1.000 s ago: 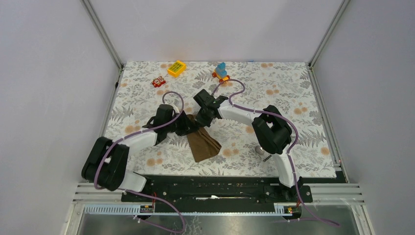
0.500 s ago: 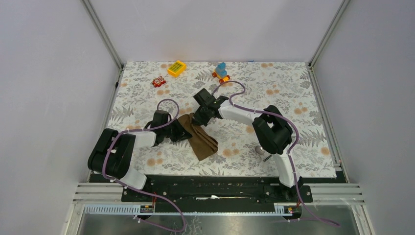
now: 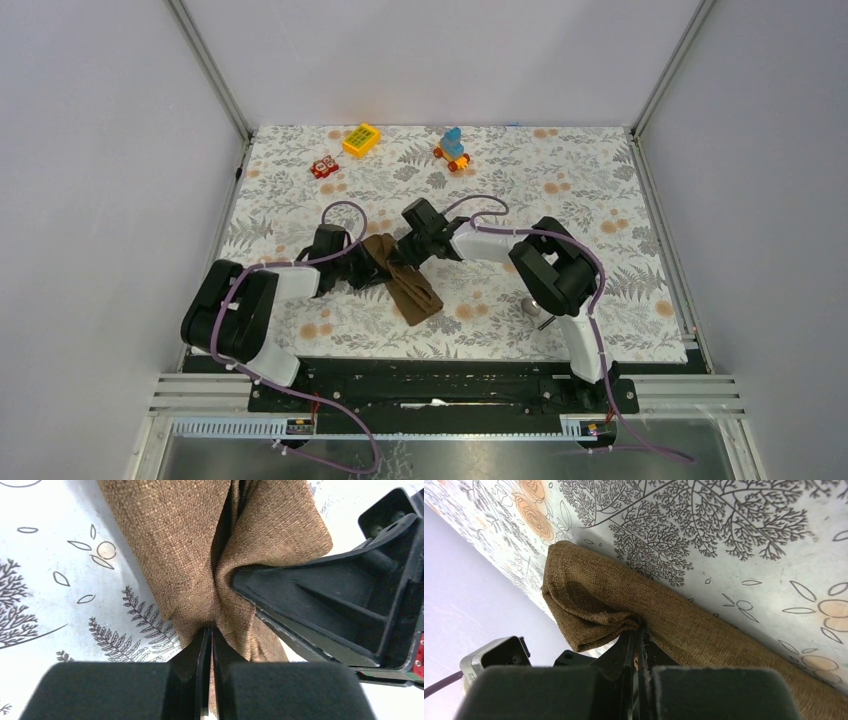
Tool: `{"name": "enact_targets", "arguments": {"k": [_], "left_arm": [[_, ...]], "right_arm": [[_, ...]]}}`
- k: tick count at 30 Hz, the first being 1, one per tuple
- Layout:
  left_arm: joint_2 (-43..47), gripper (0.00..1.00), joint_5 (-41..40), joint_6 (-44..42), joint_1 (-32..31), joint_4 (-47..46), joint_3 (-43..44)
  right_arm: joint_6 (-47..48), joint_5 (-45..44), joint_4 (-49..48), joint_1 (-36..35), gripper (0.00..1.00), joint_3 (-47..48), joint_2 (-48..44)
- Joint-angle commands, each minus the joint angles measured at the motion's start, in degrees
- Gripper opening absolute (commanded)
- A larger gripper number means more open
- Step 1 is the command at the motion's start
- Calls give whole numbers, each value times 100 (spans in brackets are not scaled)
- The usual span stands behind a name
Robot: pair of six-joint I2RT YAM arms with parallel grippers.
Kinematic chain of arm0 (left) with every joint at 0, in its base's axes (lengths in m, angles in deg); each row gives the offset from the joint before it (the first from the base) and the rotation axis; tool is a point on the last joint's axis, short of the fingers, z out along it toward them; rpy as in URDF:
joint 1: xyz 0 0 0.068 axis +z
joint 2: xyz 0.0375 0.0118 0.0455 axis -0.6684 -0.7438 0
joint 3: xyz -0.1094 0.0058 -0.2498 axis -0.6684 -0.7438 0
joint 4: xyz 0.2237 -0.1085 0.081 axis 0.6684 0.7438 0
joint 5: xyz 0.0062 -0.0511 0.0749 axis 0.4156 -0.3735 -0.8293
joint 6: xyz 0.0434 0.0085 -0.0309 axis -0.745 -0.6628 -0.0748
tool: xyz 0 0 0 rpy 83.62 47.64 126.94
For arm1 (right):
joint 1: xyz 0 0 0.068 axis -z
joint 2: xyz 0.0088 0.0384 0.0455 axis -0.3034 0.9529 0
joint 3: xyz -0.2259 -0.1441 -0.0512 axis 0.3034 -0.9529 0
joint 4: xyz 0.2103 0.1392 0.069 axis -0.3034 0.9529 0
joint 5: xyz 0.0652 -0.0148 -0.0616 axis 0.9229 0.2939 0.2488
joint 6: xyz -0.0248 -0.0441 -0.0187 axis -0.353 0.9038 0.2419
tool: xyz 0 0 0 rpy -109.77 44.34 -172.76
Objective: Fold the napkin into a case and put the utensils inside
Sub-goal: Fold the 2/3-rectangle-folded napkin at the center of the board.
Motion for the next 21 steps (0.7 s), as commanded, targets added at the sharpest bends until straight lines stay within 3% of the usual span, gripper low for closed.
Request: {"name": "enact_targets", "arguments": {"k": [1, 8, 17, 21], "left_arm": [[-173, 8, -330, -175, -11, 0, 113], [-172, 7, -429, -325, -9, 123, 174], [672, 10, -748, -468, -15, 810, 110], [1119, 23, -824, -472, -9, 1094, 5]], "right_arm": [[-923, 12, -932, -133, 0, -245, -352], [-1528, -338, -1558, -179, 0, -605, -405], [-2162, -424, -2574, -198, 0, -1438, -214], [-2228, -433, -2764, -195, 0, -1579, -194]]}}
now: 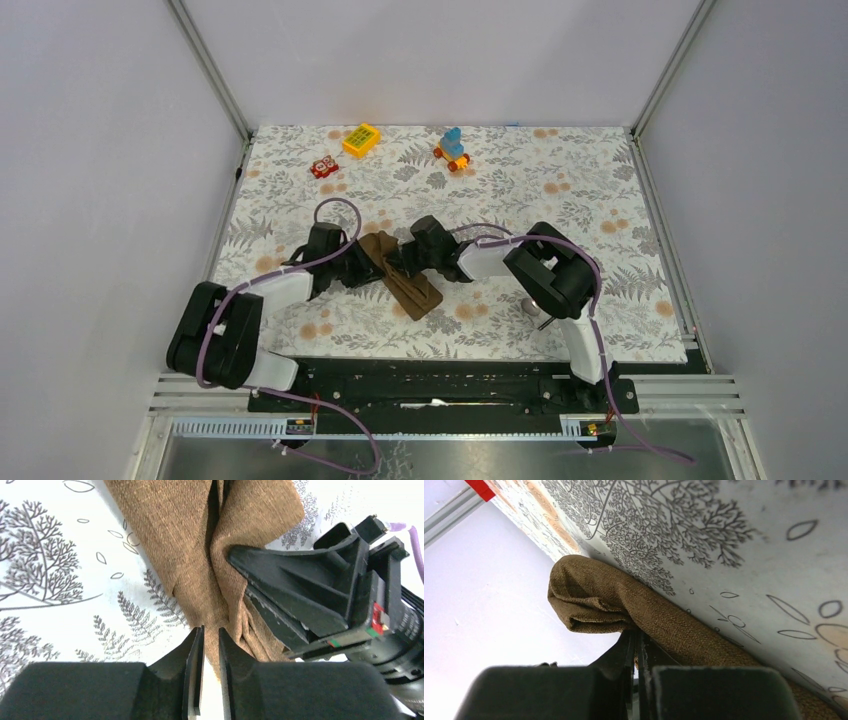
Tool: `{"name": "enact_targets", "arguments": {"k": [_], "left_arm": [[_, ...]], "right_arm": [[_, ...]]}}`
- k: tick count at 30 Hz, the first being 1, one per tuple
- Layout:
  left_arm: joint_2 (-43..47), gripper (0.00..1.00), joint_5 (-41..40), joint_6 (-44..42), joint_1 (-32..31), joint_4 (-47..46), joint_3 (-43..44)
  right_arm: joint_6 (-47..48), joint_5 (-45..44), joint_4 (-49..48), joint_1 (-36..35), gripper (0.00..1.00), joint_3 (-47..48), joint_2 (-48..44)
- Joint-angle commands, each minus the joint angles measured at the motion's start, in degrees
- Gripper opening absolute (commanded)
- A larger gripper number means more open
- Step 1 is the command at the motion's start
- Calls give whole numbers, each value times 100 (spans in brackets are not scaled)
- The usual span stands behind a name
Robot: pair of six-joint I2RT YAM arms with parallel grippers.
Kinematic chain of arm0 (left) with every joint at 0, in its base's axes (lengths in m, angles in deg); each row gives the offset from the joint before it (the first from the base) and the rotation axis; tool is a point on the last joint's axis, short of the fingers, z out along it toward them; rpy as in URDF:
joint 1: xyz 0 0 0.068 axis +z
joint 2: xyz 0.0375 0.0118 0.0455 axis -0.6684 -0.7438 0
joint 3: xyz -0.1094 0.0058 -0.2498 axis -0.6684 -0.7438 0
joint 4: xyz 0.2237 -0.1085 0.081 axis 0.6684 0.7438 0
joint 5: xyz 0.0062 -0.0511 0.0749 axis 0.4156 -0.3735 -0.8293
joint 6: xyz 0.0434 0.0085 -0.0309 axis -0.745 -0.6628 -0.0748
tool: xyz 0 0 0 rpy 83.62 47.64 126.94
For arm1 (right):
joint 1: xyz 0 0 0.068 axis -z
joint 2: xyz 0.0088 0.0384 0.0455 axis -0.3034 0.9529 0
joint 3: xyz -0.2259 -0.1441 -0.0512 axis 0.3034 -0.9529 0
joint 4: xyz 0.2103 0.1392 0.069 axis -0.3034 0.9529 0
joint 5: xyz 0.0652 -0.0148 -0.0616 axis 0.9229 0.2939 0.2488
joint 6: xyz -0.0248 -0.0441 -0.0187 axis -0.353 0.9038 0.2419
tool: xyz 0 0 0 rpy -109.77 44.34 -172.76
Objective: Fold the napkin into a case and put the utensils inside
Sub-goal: Fold the 2/3-rectangle-folded napkin at the center of the board.
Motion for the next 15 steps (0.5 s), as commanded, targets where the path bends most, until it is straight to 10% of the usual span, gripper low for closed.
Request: {"name": "enact_targets", "arguments": {"k": [1, 15], "left_arm": [[580, 27, -230, -127, 17, 306, -139], [-862, 8, -202, 30, 10, -614, 15]], "right_arm": [[-345, -150, -382, -68, 0, -206, -104], [-606, -105, -278, -154, 0, 198, 16]]}}
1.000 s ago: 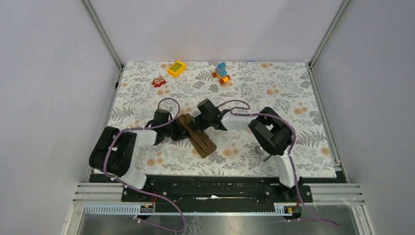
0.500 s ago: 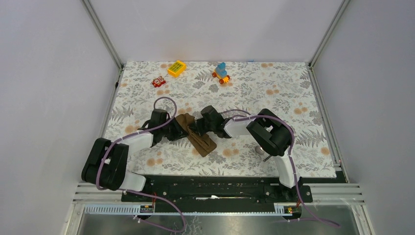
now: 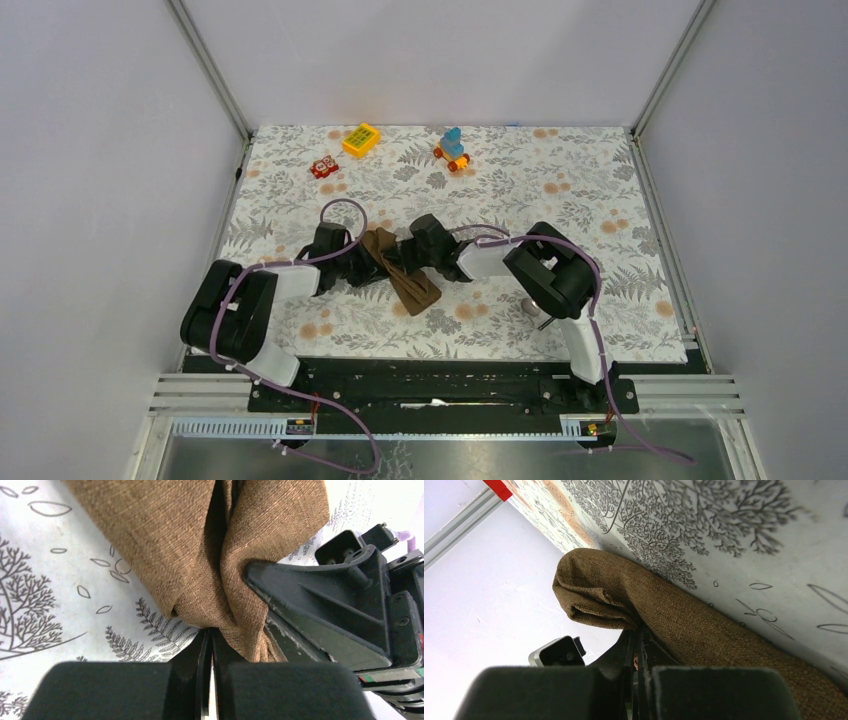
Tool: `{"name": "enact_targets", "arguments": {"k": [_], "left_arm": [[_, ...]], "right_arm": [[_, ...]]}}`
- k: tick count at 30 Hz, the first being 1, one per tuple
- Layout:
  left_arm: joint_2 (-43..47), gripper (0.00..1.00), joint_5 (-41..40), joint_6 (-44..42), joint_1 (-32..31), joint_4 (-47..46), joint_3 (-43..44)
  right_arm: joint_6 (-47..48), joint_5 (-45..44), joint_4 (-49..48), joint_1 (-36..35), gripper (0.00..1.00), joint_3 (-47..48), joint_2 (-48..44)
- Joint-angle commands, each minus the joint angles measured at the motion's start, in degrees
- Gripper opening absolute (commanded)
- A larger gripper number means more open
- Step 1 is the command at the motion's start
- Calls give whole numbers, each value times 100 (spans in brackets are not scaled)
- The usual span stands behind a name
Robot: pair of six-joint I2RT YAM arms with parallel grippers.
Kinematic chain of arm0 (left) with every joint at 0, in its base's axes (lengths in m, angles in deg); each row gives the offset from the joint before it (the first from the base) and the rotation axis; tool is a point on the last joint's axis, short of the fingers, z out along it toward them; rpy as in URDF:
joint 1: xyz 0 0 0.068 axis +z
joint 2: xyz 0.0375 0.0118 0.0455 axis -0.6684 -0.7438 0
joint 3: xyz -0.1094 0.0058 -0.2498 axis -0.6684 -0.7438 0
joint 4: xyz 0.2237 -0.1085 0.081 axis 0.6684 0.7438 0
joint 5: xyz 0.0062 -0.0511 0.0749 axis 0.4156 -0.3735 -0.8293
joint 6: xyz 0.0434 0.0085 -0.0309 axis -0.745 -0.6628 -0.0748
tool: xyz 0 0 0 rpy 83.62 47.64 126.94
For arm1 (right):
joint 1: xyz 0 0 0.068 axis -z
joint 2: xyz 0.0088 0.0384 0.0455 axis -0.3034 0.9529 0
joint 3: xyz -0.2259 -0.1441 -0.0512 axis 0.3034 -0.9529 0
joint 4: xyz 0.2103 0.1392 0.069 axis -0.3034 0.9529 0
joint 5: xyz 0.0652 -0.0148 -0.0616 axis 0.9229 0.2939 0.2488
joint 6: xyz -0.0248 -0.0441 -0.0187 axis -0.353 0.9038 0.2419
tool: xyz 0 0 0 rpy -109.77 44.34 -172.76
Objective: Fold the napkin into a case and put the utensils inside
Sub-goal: Fold the 2/3-rectangle-folded napkin at the center of the board.
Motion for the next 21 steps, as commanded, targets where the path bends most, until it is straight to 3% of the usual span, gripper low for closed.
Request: {"name": "enact_targets", "arguments": {"k": [1, 10, 16, 18, 21], "left_arm": [[-278, 7, -407, -110, -6, -8, 54], [184, 6, -746, -356, 1, 615, -44], [1124, 22, -891, -503, 115, 1558, -35], [1328, 25, -1046, -578, 148, 1790, -62], [1498, 25, -994, -704, 377, 2147, -78]], "right_arm": [[-335, -52, -24, -175, 0, 218, 72], [-638, -120, -883, -201, 0, -304, 584], [-64, -57, -830, -110, 0, -614, 617], [113, -18, -995, -101, 4, -618, 658], [746, 144, -482, -49, 5, -286, 703]]}}
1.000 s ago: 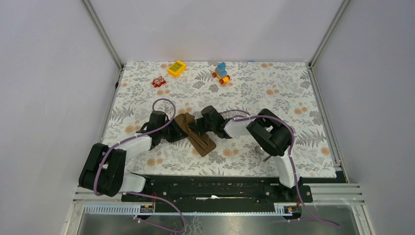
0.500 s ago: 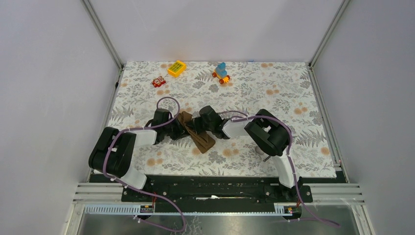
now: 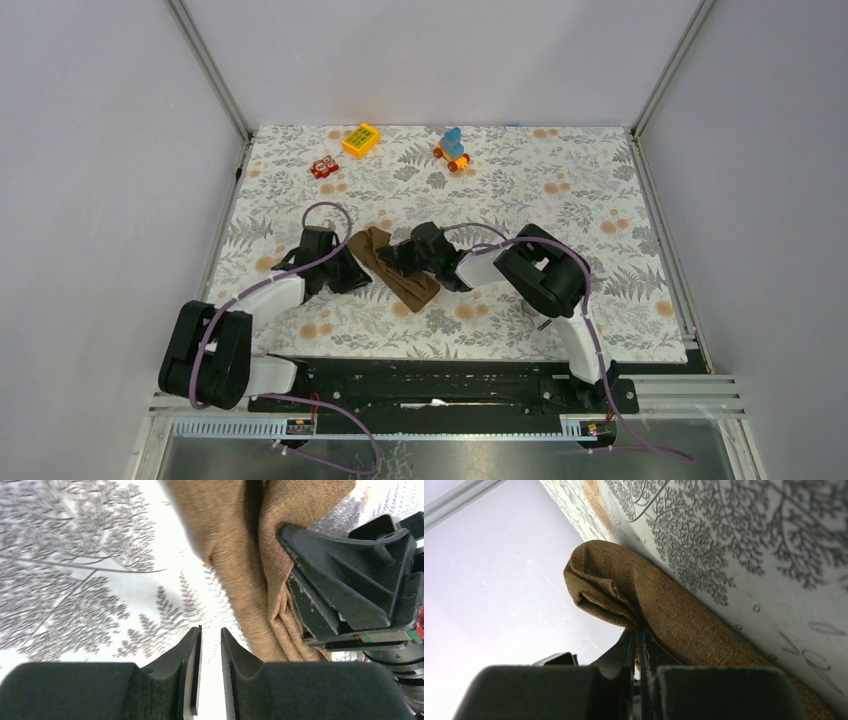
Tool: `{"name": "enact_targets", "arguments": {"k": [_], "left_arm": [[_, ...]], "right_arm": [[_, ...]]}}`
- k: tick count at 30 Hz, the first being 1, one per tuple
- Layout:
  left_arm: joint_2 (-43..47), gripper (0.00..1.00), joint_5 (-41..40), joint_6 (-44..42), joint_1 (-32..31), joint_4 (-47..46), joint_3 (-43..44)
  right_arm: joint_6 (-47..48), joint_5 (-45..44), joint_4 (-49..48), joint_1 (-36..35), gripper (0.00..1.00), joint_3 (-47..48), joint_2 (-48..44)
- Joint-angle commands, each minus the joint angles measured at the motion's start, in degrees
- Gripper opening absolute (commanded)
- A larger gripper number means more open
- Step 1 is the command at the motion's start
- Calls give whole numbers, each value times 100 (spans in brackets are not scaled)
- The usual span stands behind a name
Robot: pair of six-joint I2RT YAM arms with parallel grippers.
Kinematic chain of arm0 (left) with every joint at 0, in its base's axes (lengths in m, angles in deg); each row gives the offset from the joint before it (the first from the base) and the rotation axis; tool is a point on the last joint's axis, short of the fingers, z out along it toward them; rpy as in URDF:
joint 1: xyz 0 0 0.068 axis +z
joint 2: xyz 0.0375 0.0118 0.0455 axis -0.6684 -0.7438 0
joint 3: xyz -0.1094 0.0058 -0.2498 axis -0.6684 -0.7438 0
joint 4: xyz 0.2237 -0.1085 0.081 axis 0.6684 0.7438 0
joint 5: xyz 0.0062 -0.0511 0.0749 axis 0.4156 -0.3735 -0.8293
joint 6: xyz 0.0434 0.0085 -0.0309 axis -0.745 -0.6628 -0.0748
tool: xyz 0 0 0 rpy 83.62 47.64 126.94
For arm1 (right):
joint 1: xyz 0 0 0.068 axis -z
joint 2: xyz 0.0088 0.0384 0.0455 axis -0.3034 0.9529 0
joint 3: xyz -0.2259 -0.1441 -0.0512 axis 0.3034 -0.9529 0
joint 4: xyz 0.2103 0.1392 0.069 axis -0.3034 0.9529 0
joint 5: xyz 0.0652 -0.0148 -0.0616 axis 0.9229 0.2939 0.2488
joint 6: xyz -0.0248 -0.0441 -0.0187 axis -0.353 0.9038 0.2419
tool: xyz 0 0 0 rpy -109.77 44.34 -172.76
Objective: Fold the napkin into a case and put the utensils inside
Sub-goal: Fold the 2/3-rectangle-folded napkin at the center of the board.
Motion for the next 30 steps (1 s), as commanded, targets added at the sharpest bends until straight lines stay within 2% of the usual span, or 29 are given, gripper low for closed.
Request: {"name": "enact_targets", "arguments": {"k": [1, 3, 7, 10, 15, 18, 22, 23, 26, 30], "left_arm": [[421, 26, -164, -272, 280, 701, -33], [699, 28, -309, -257, 303, 845, 59], [881, 31, -580, -380, 357, 1211, 521], [806, 32, -554, -455, 424, 1259, 774], [730, 32, -539, -583, 558, 1243, 878], [788, 32, -510, -637, 674, 1228, 869], [809, 33, -413, -661, 770, 1281, 938], [820, 33, -387, -655, 771, 1284, 943], [850, 33, -321, -629, 771, 1308, 951], [931, 35, -186, -613, 774, 1318, 914]], "right_arm": [[567, 393, 1261, 82, 5, 180, 458], [738, 347, 1422, 67, 6, 158, 420], [1159, 181, 2024, 45, 22, 382, 391], [1709, -4, 2308, 32, 28, 536, 299], [3360, -221, 3352, 32, 44, 1183, -35], [4361, -459, 3753, 22, 57, 1168, -438], [6021, -327, 3695, 25, 74, 948, -1026], [6395, -143, 3404, 27, 76, 870, -1165], [7545, 529, 3379, 37, 81, 1008, -1505], [8763, 602, 3986, 50, 85, 1207, -1840]]}}
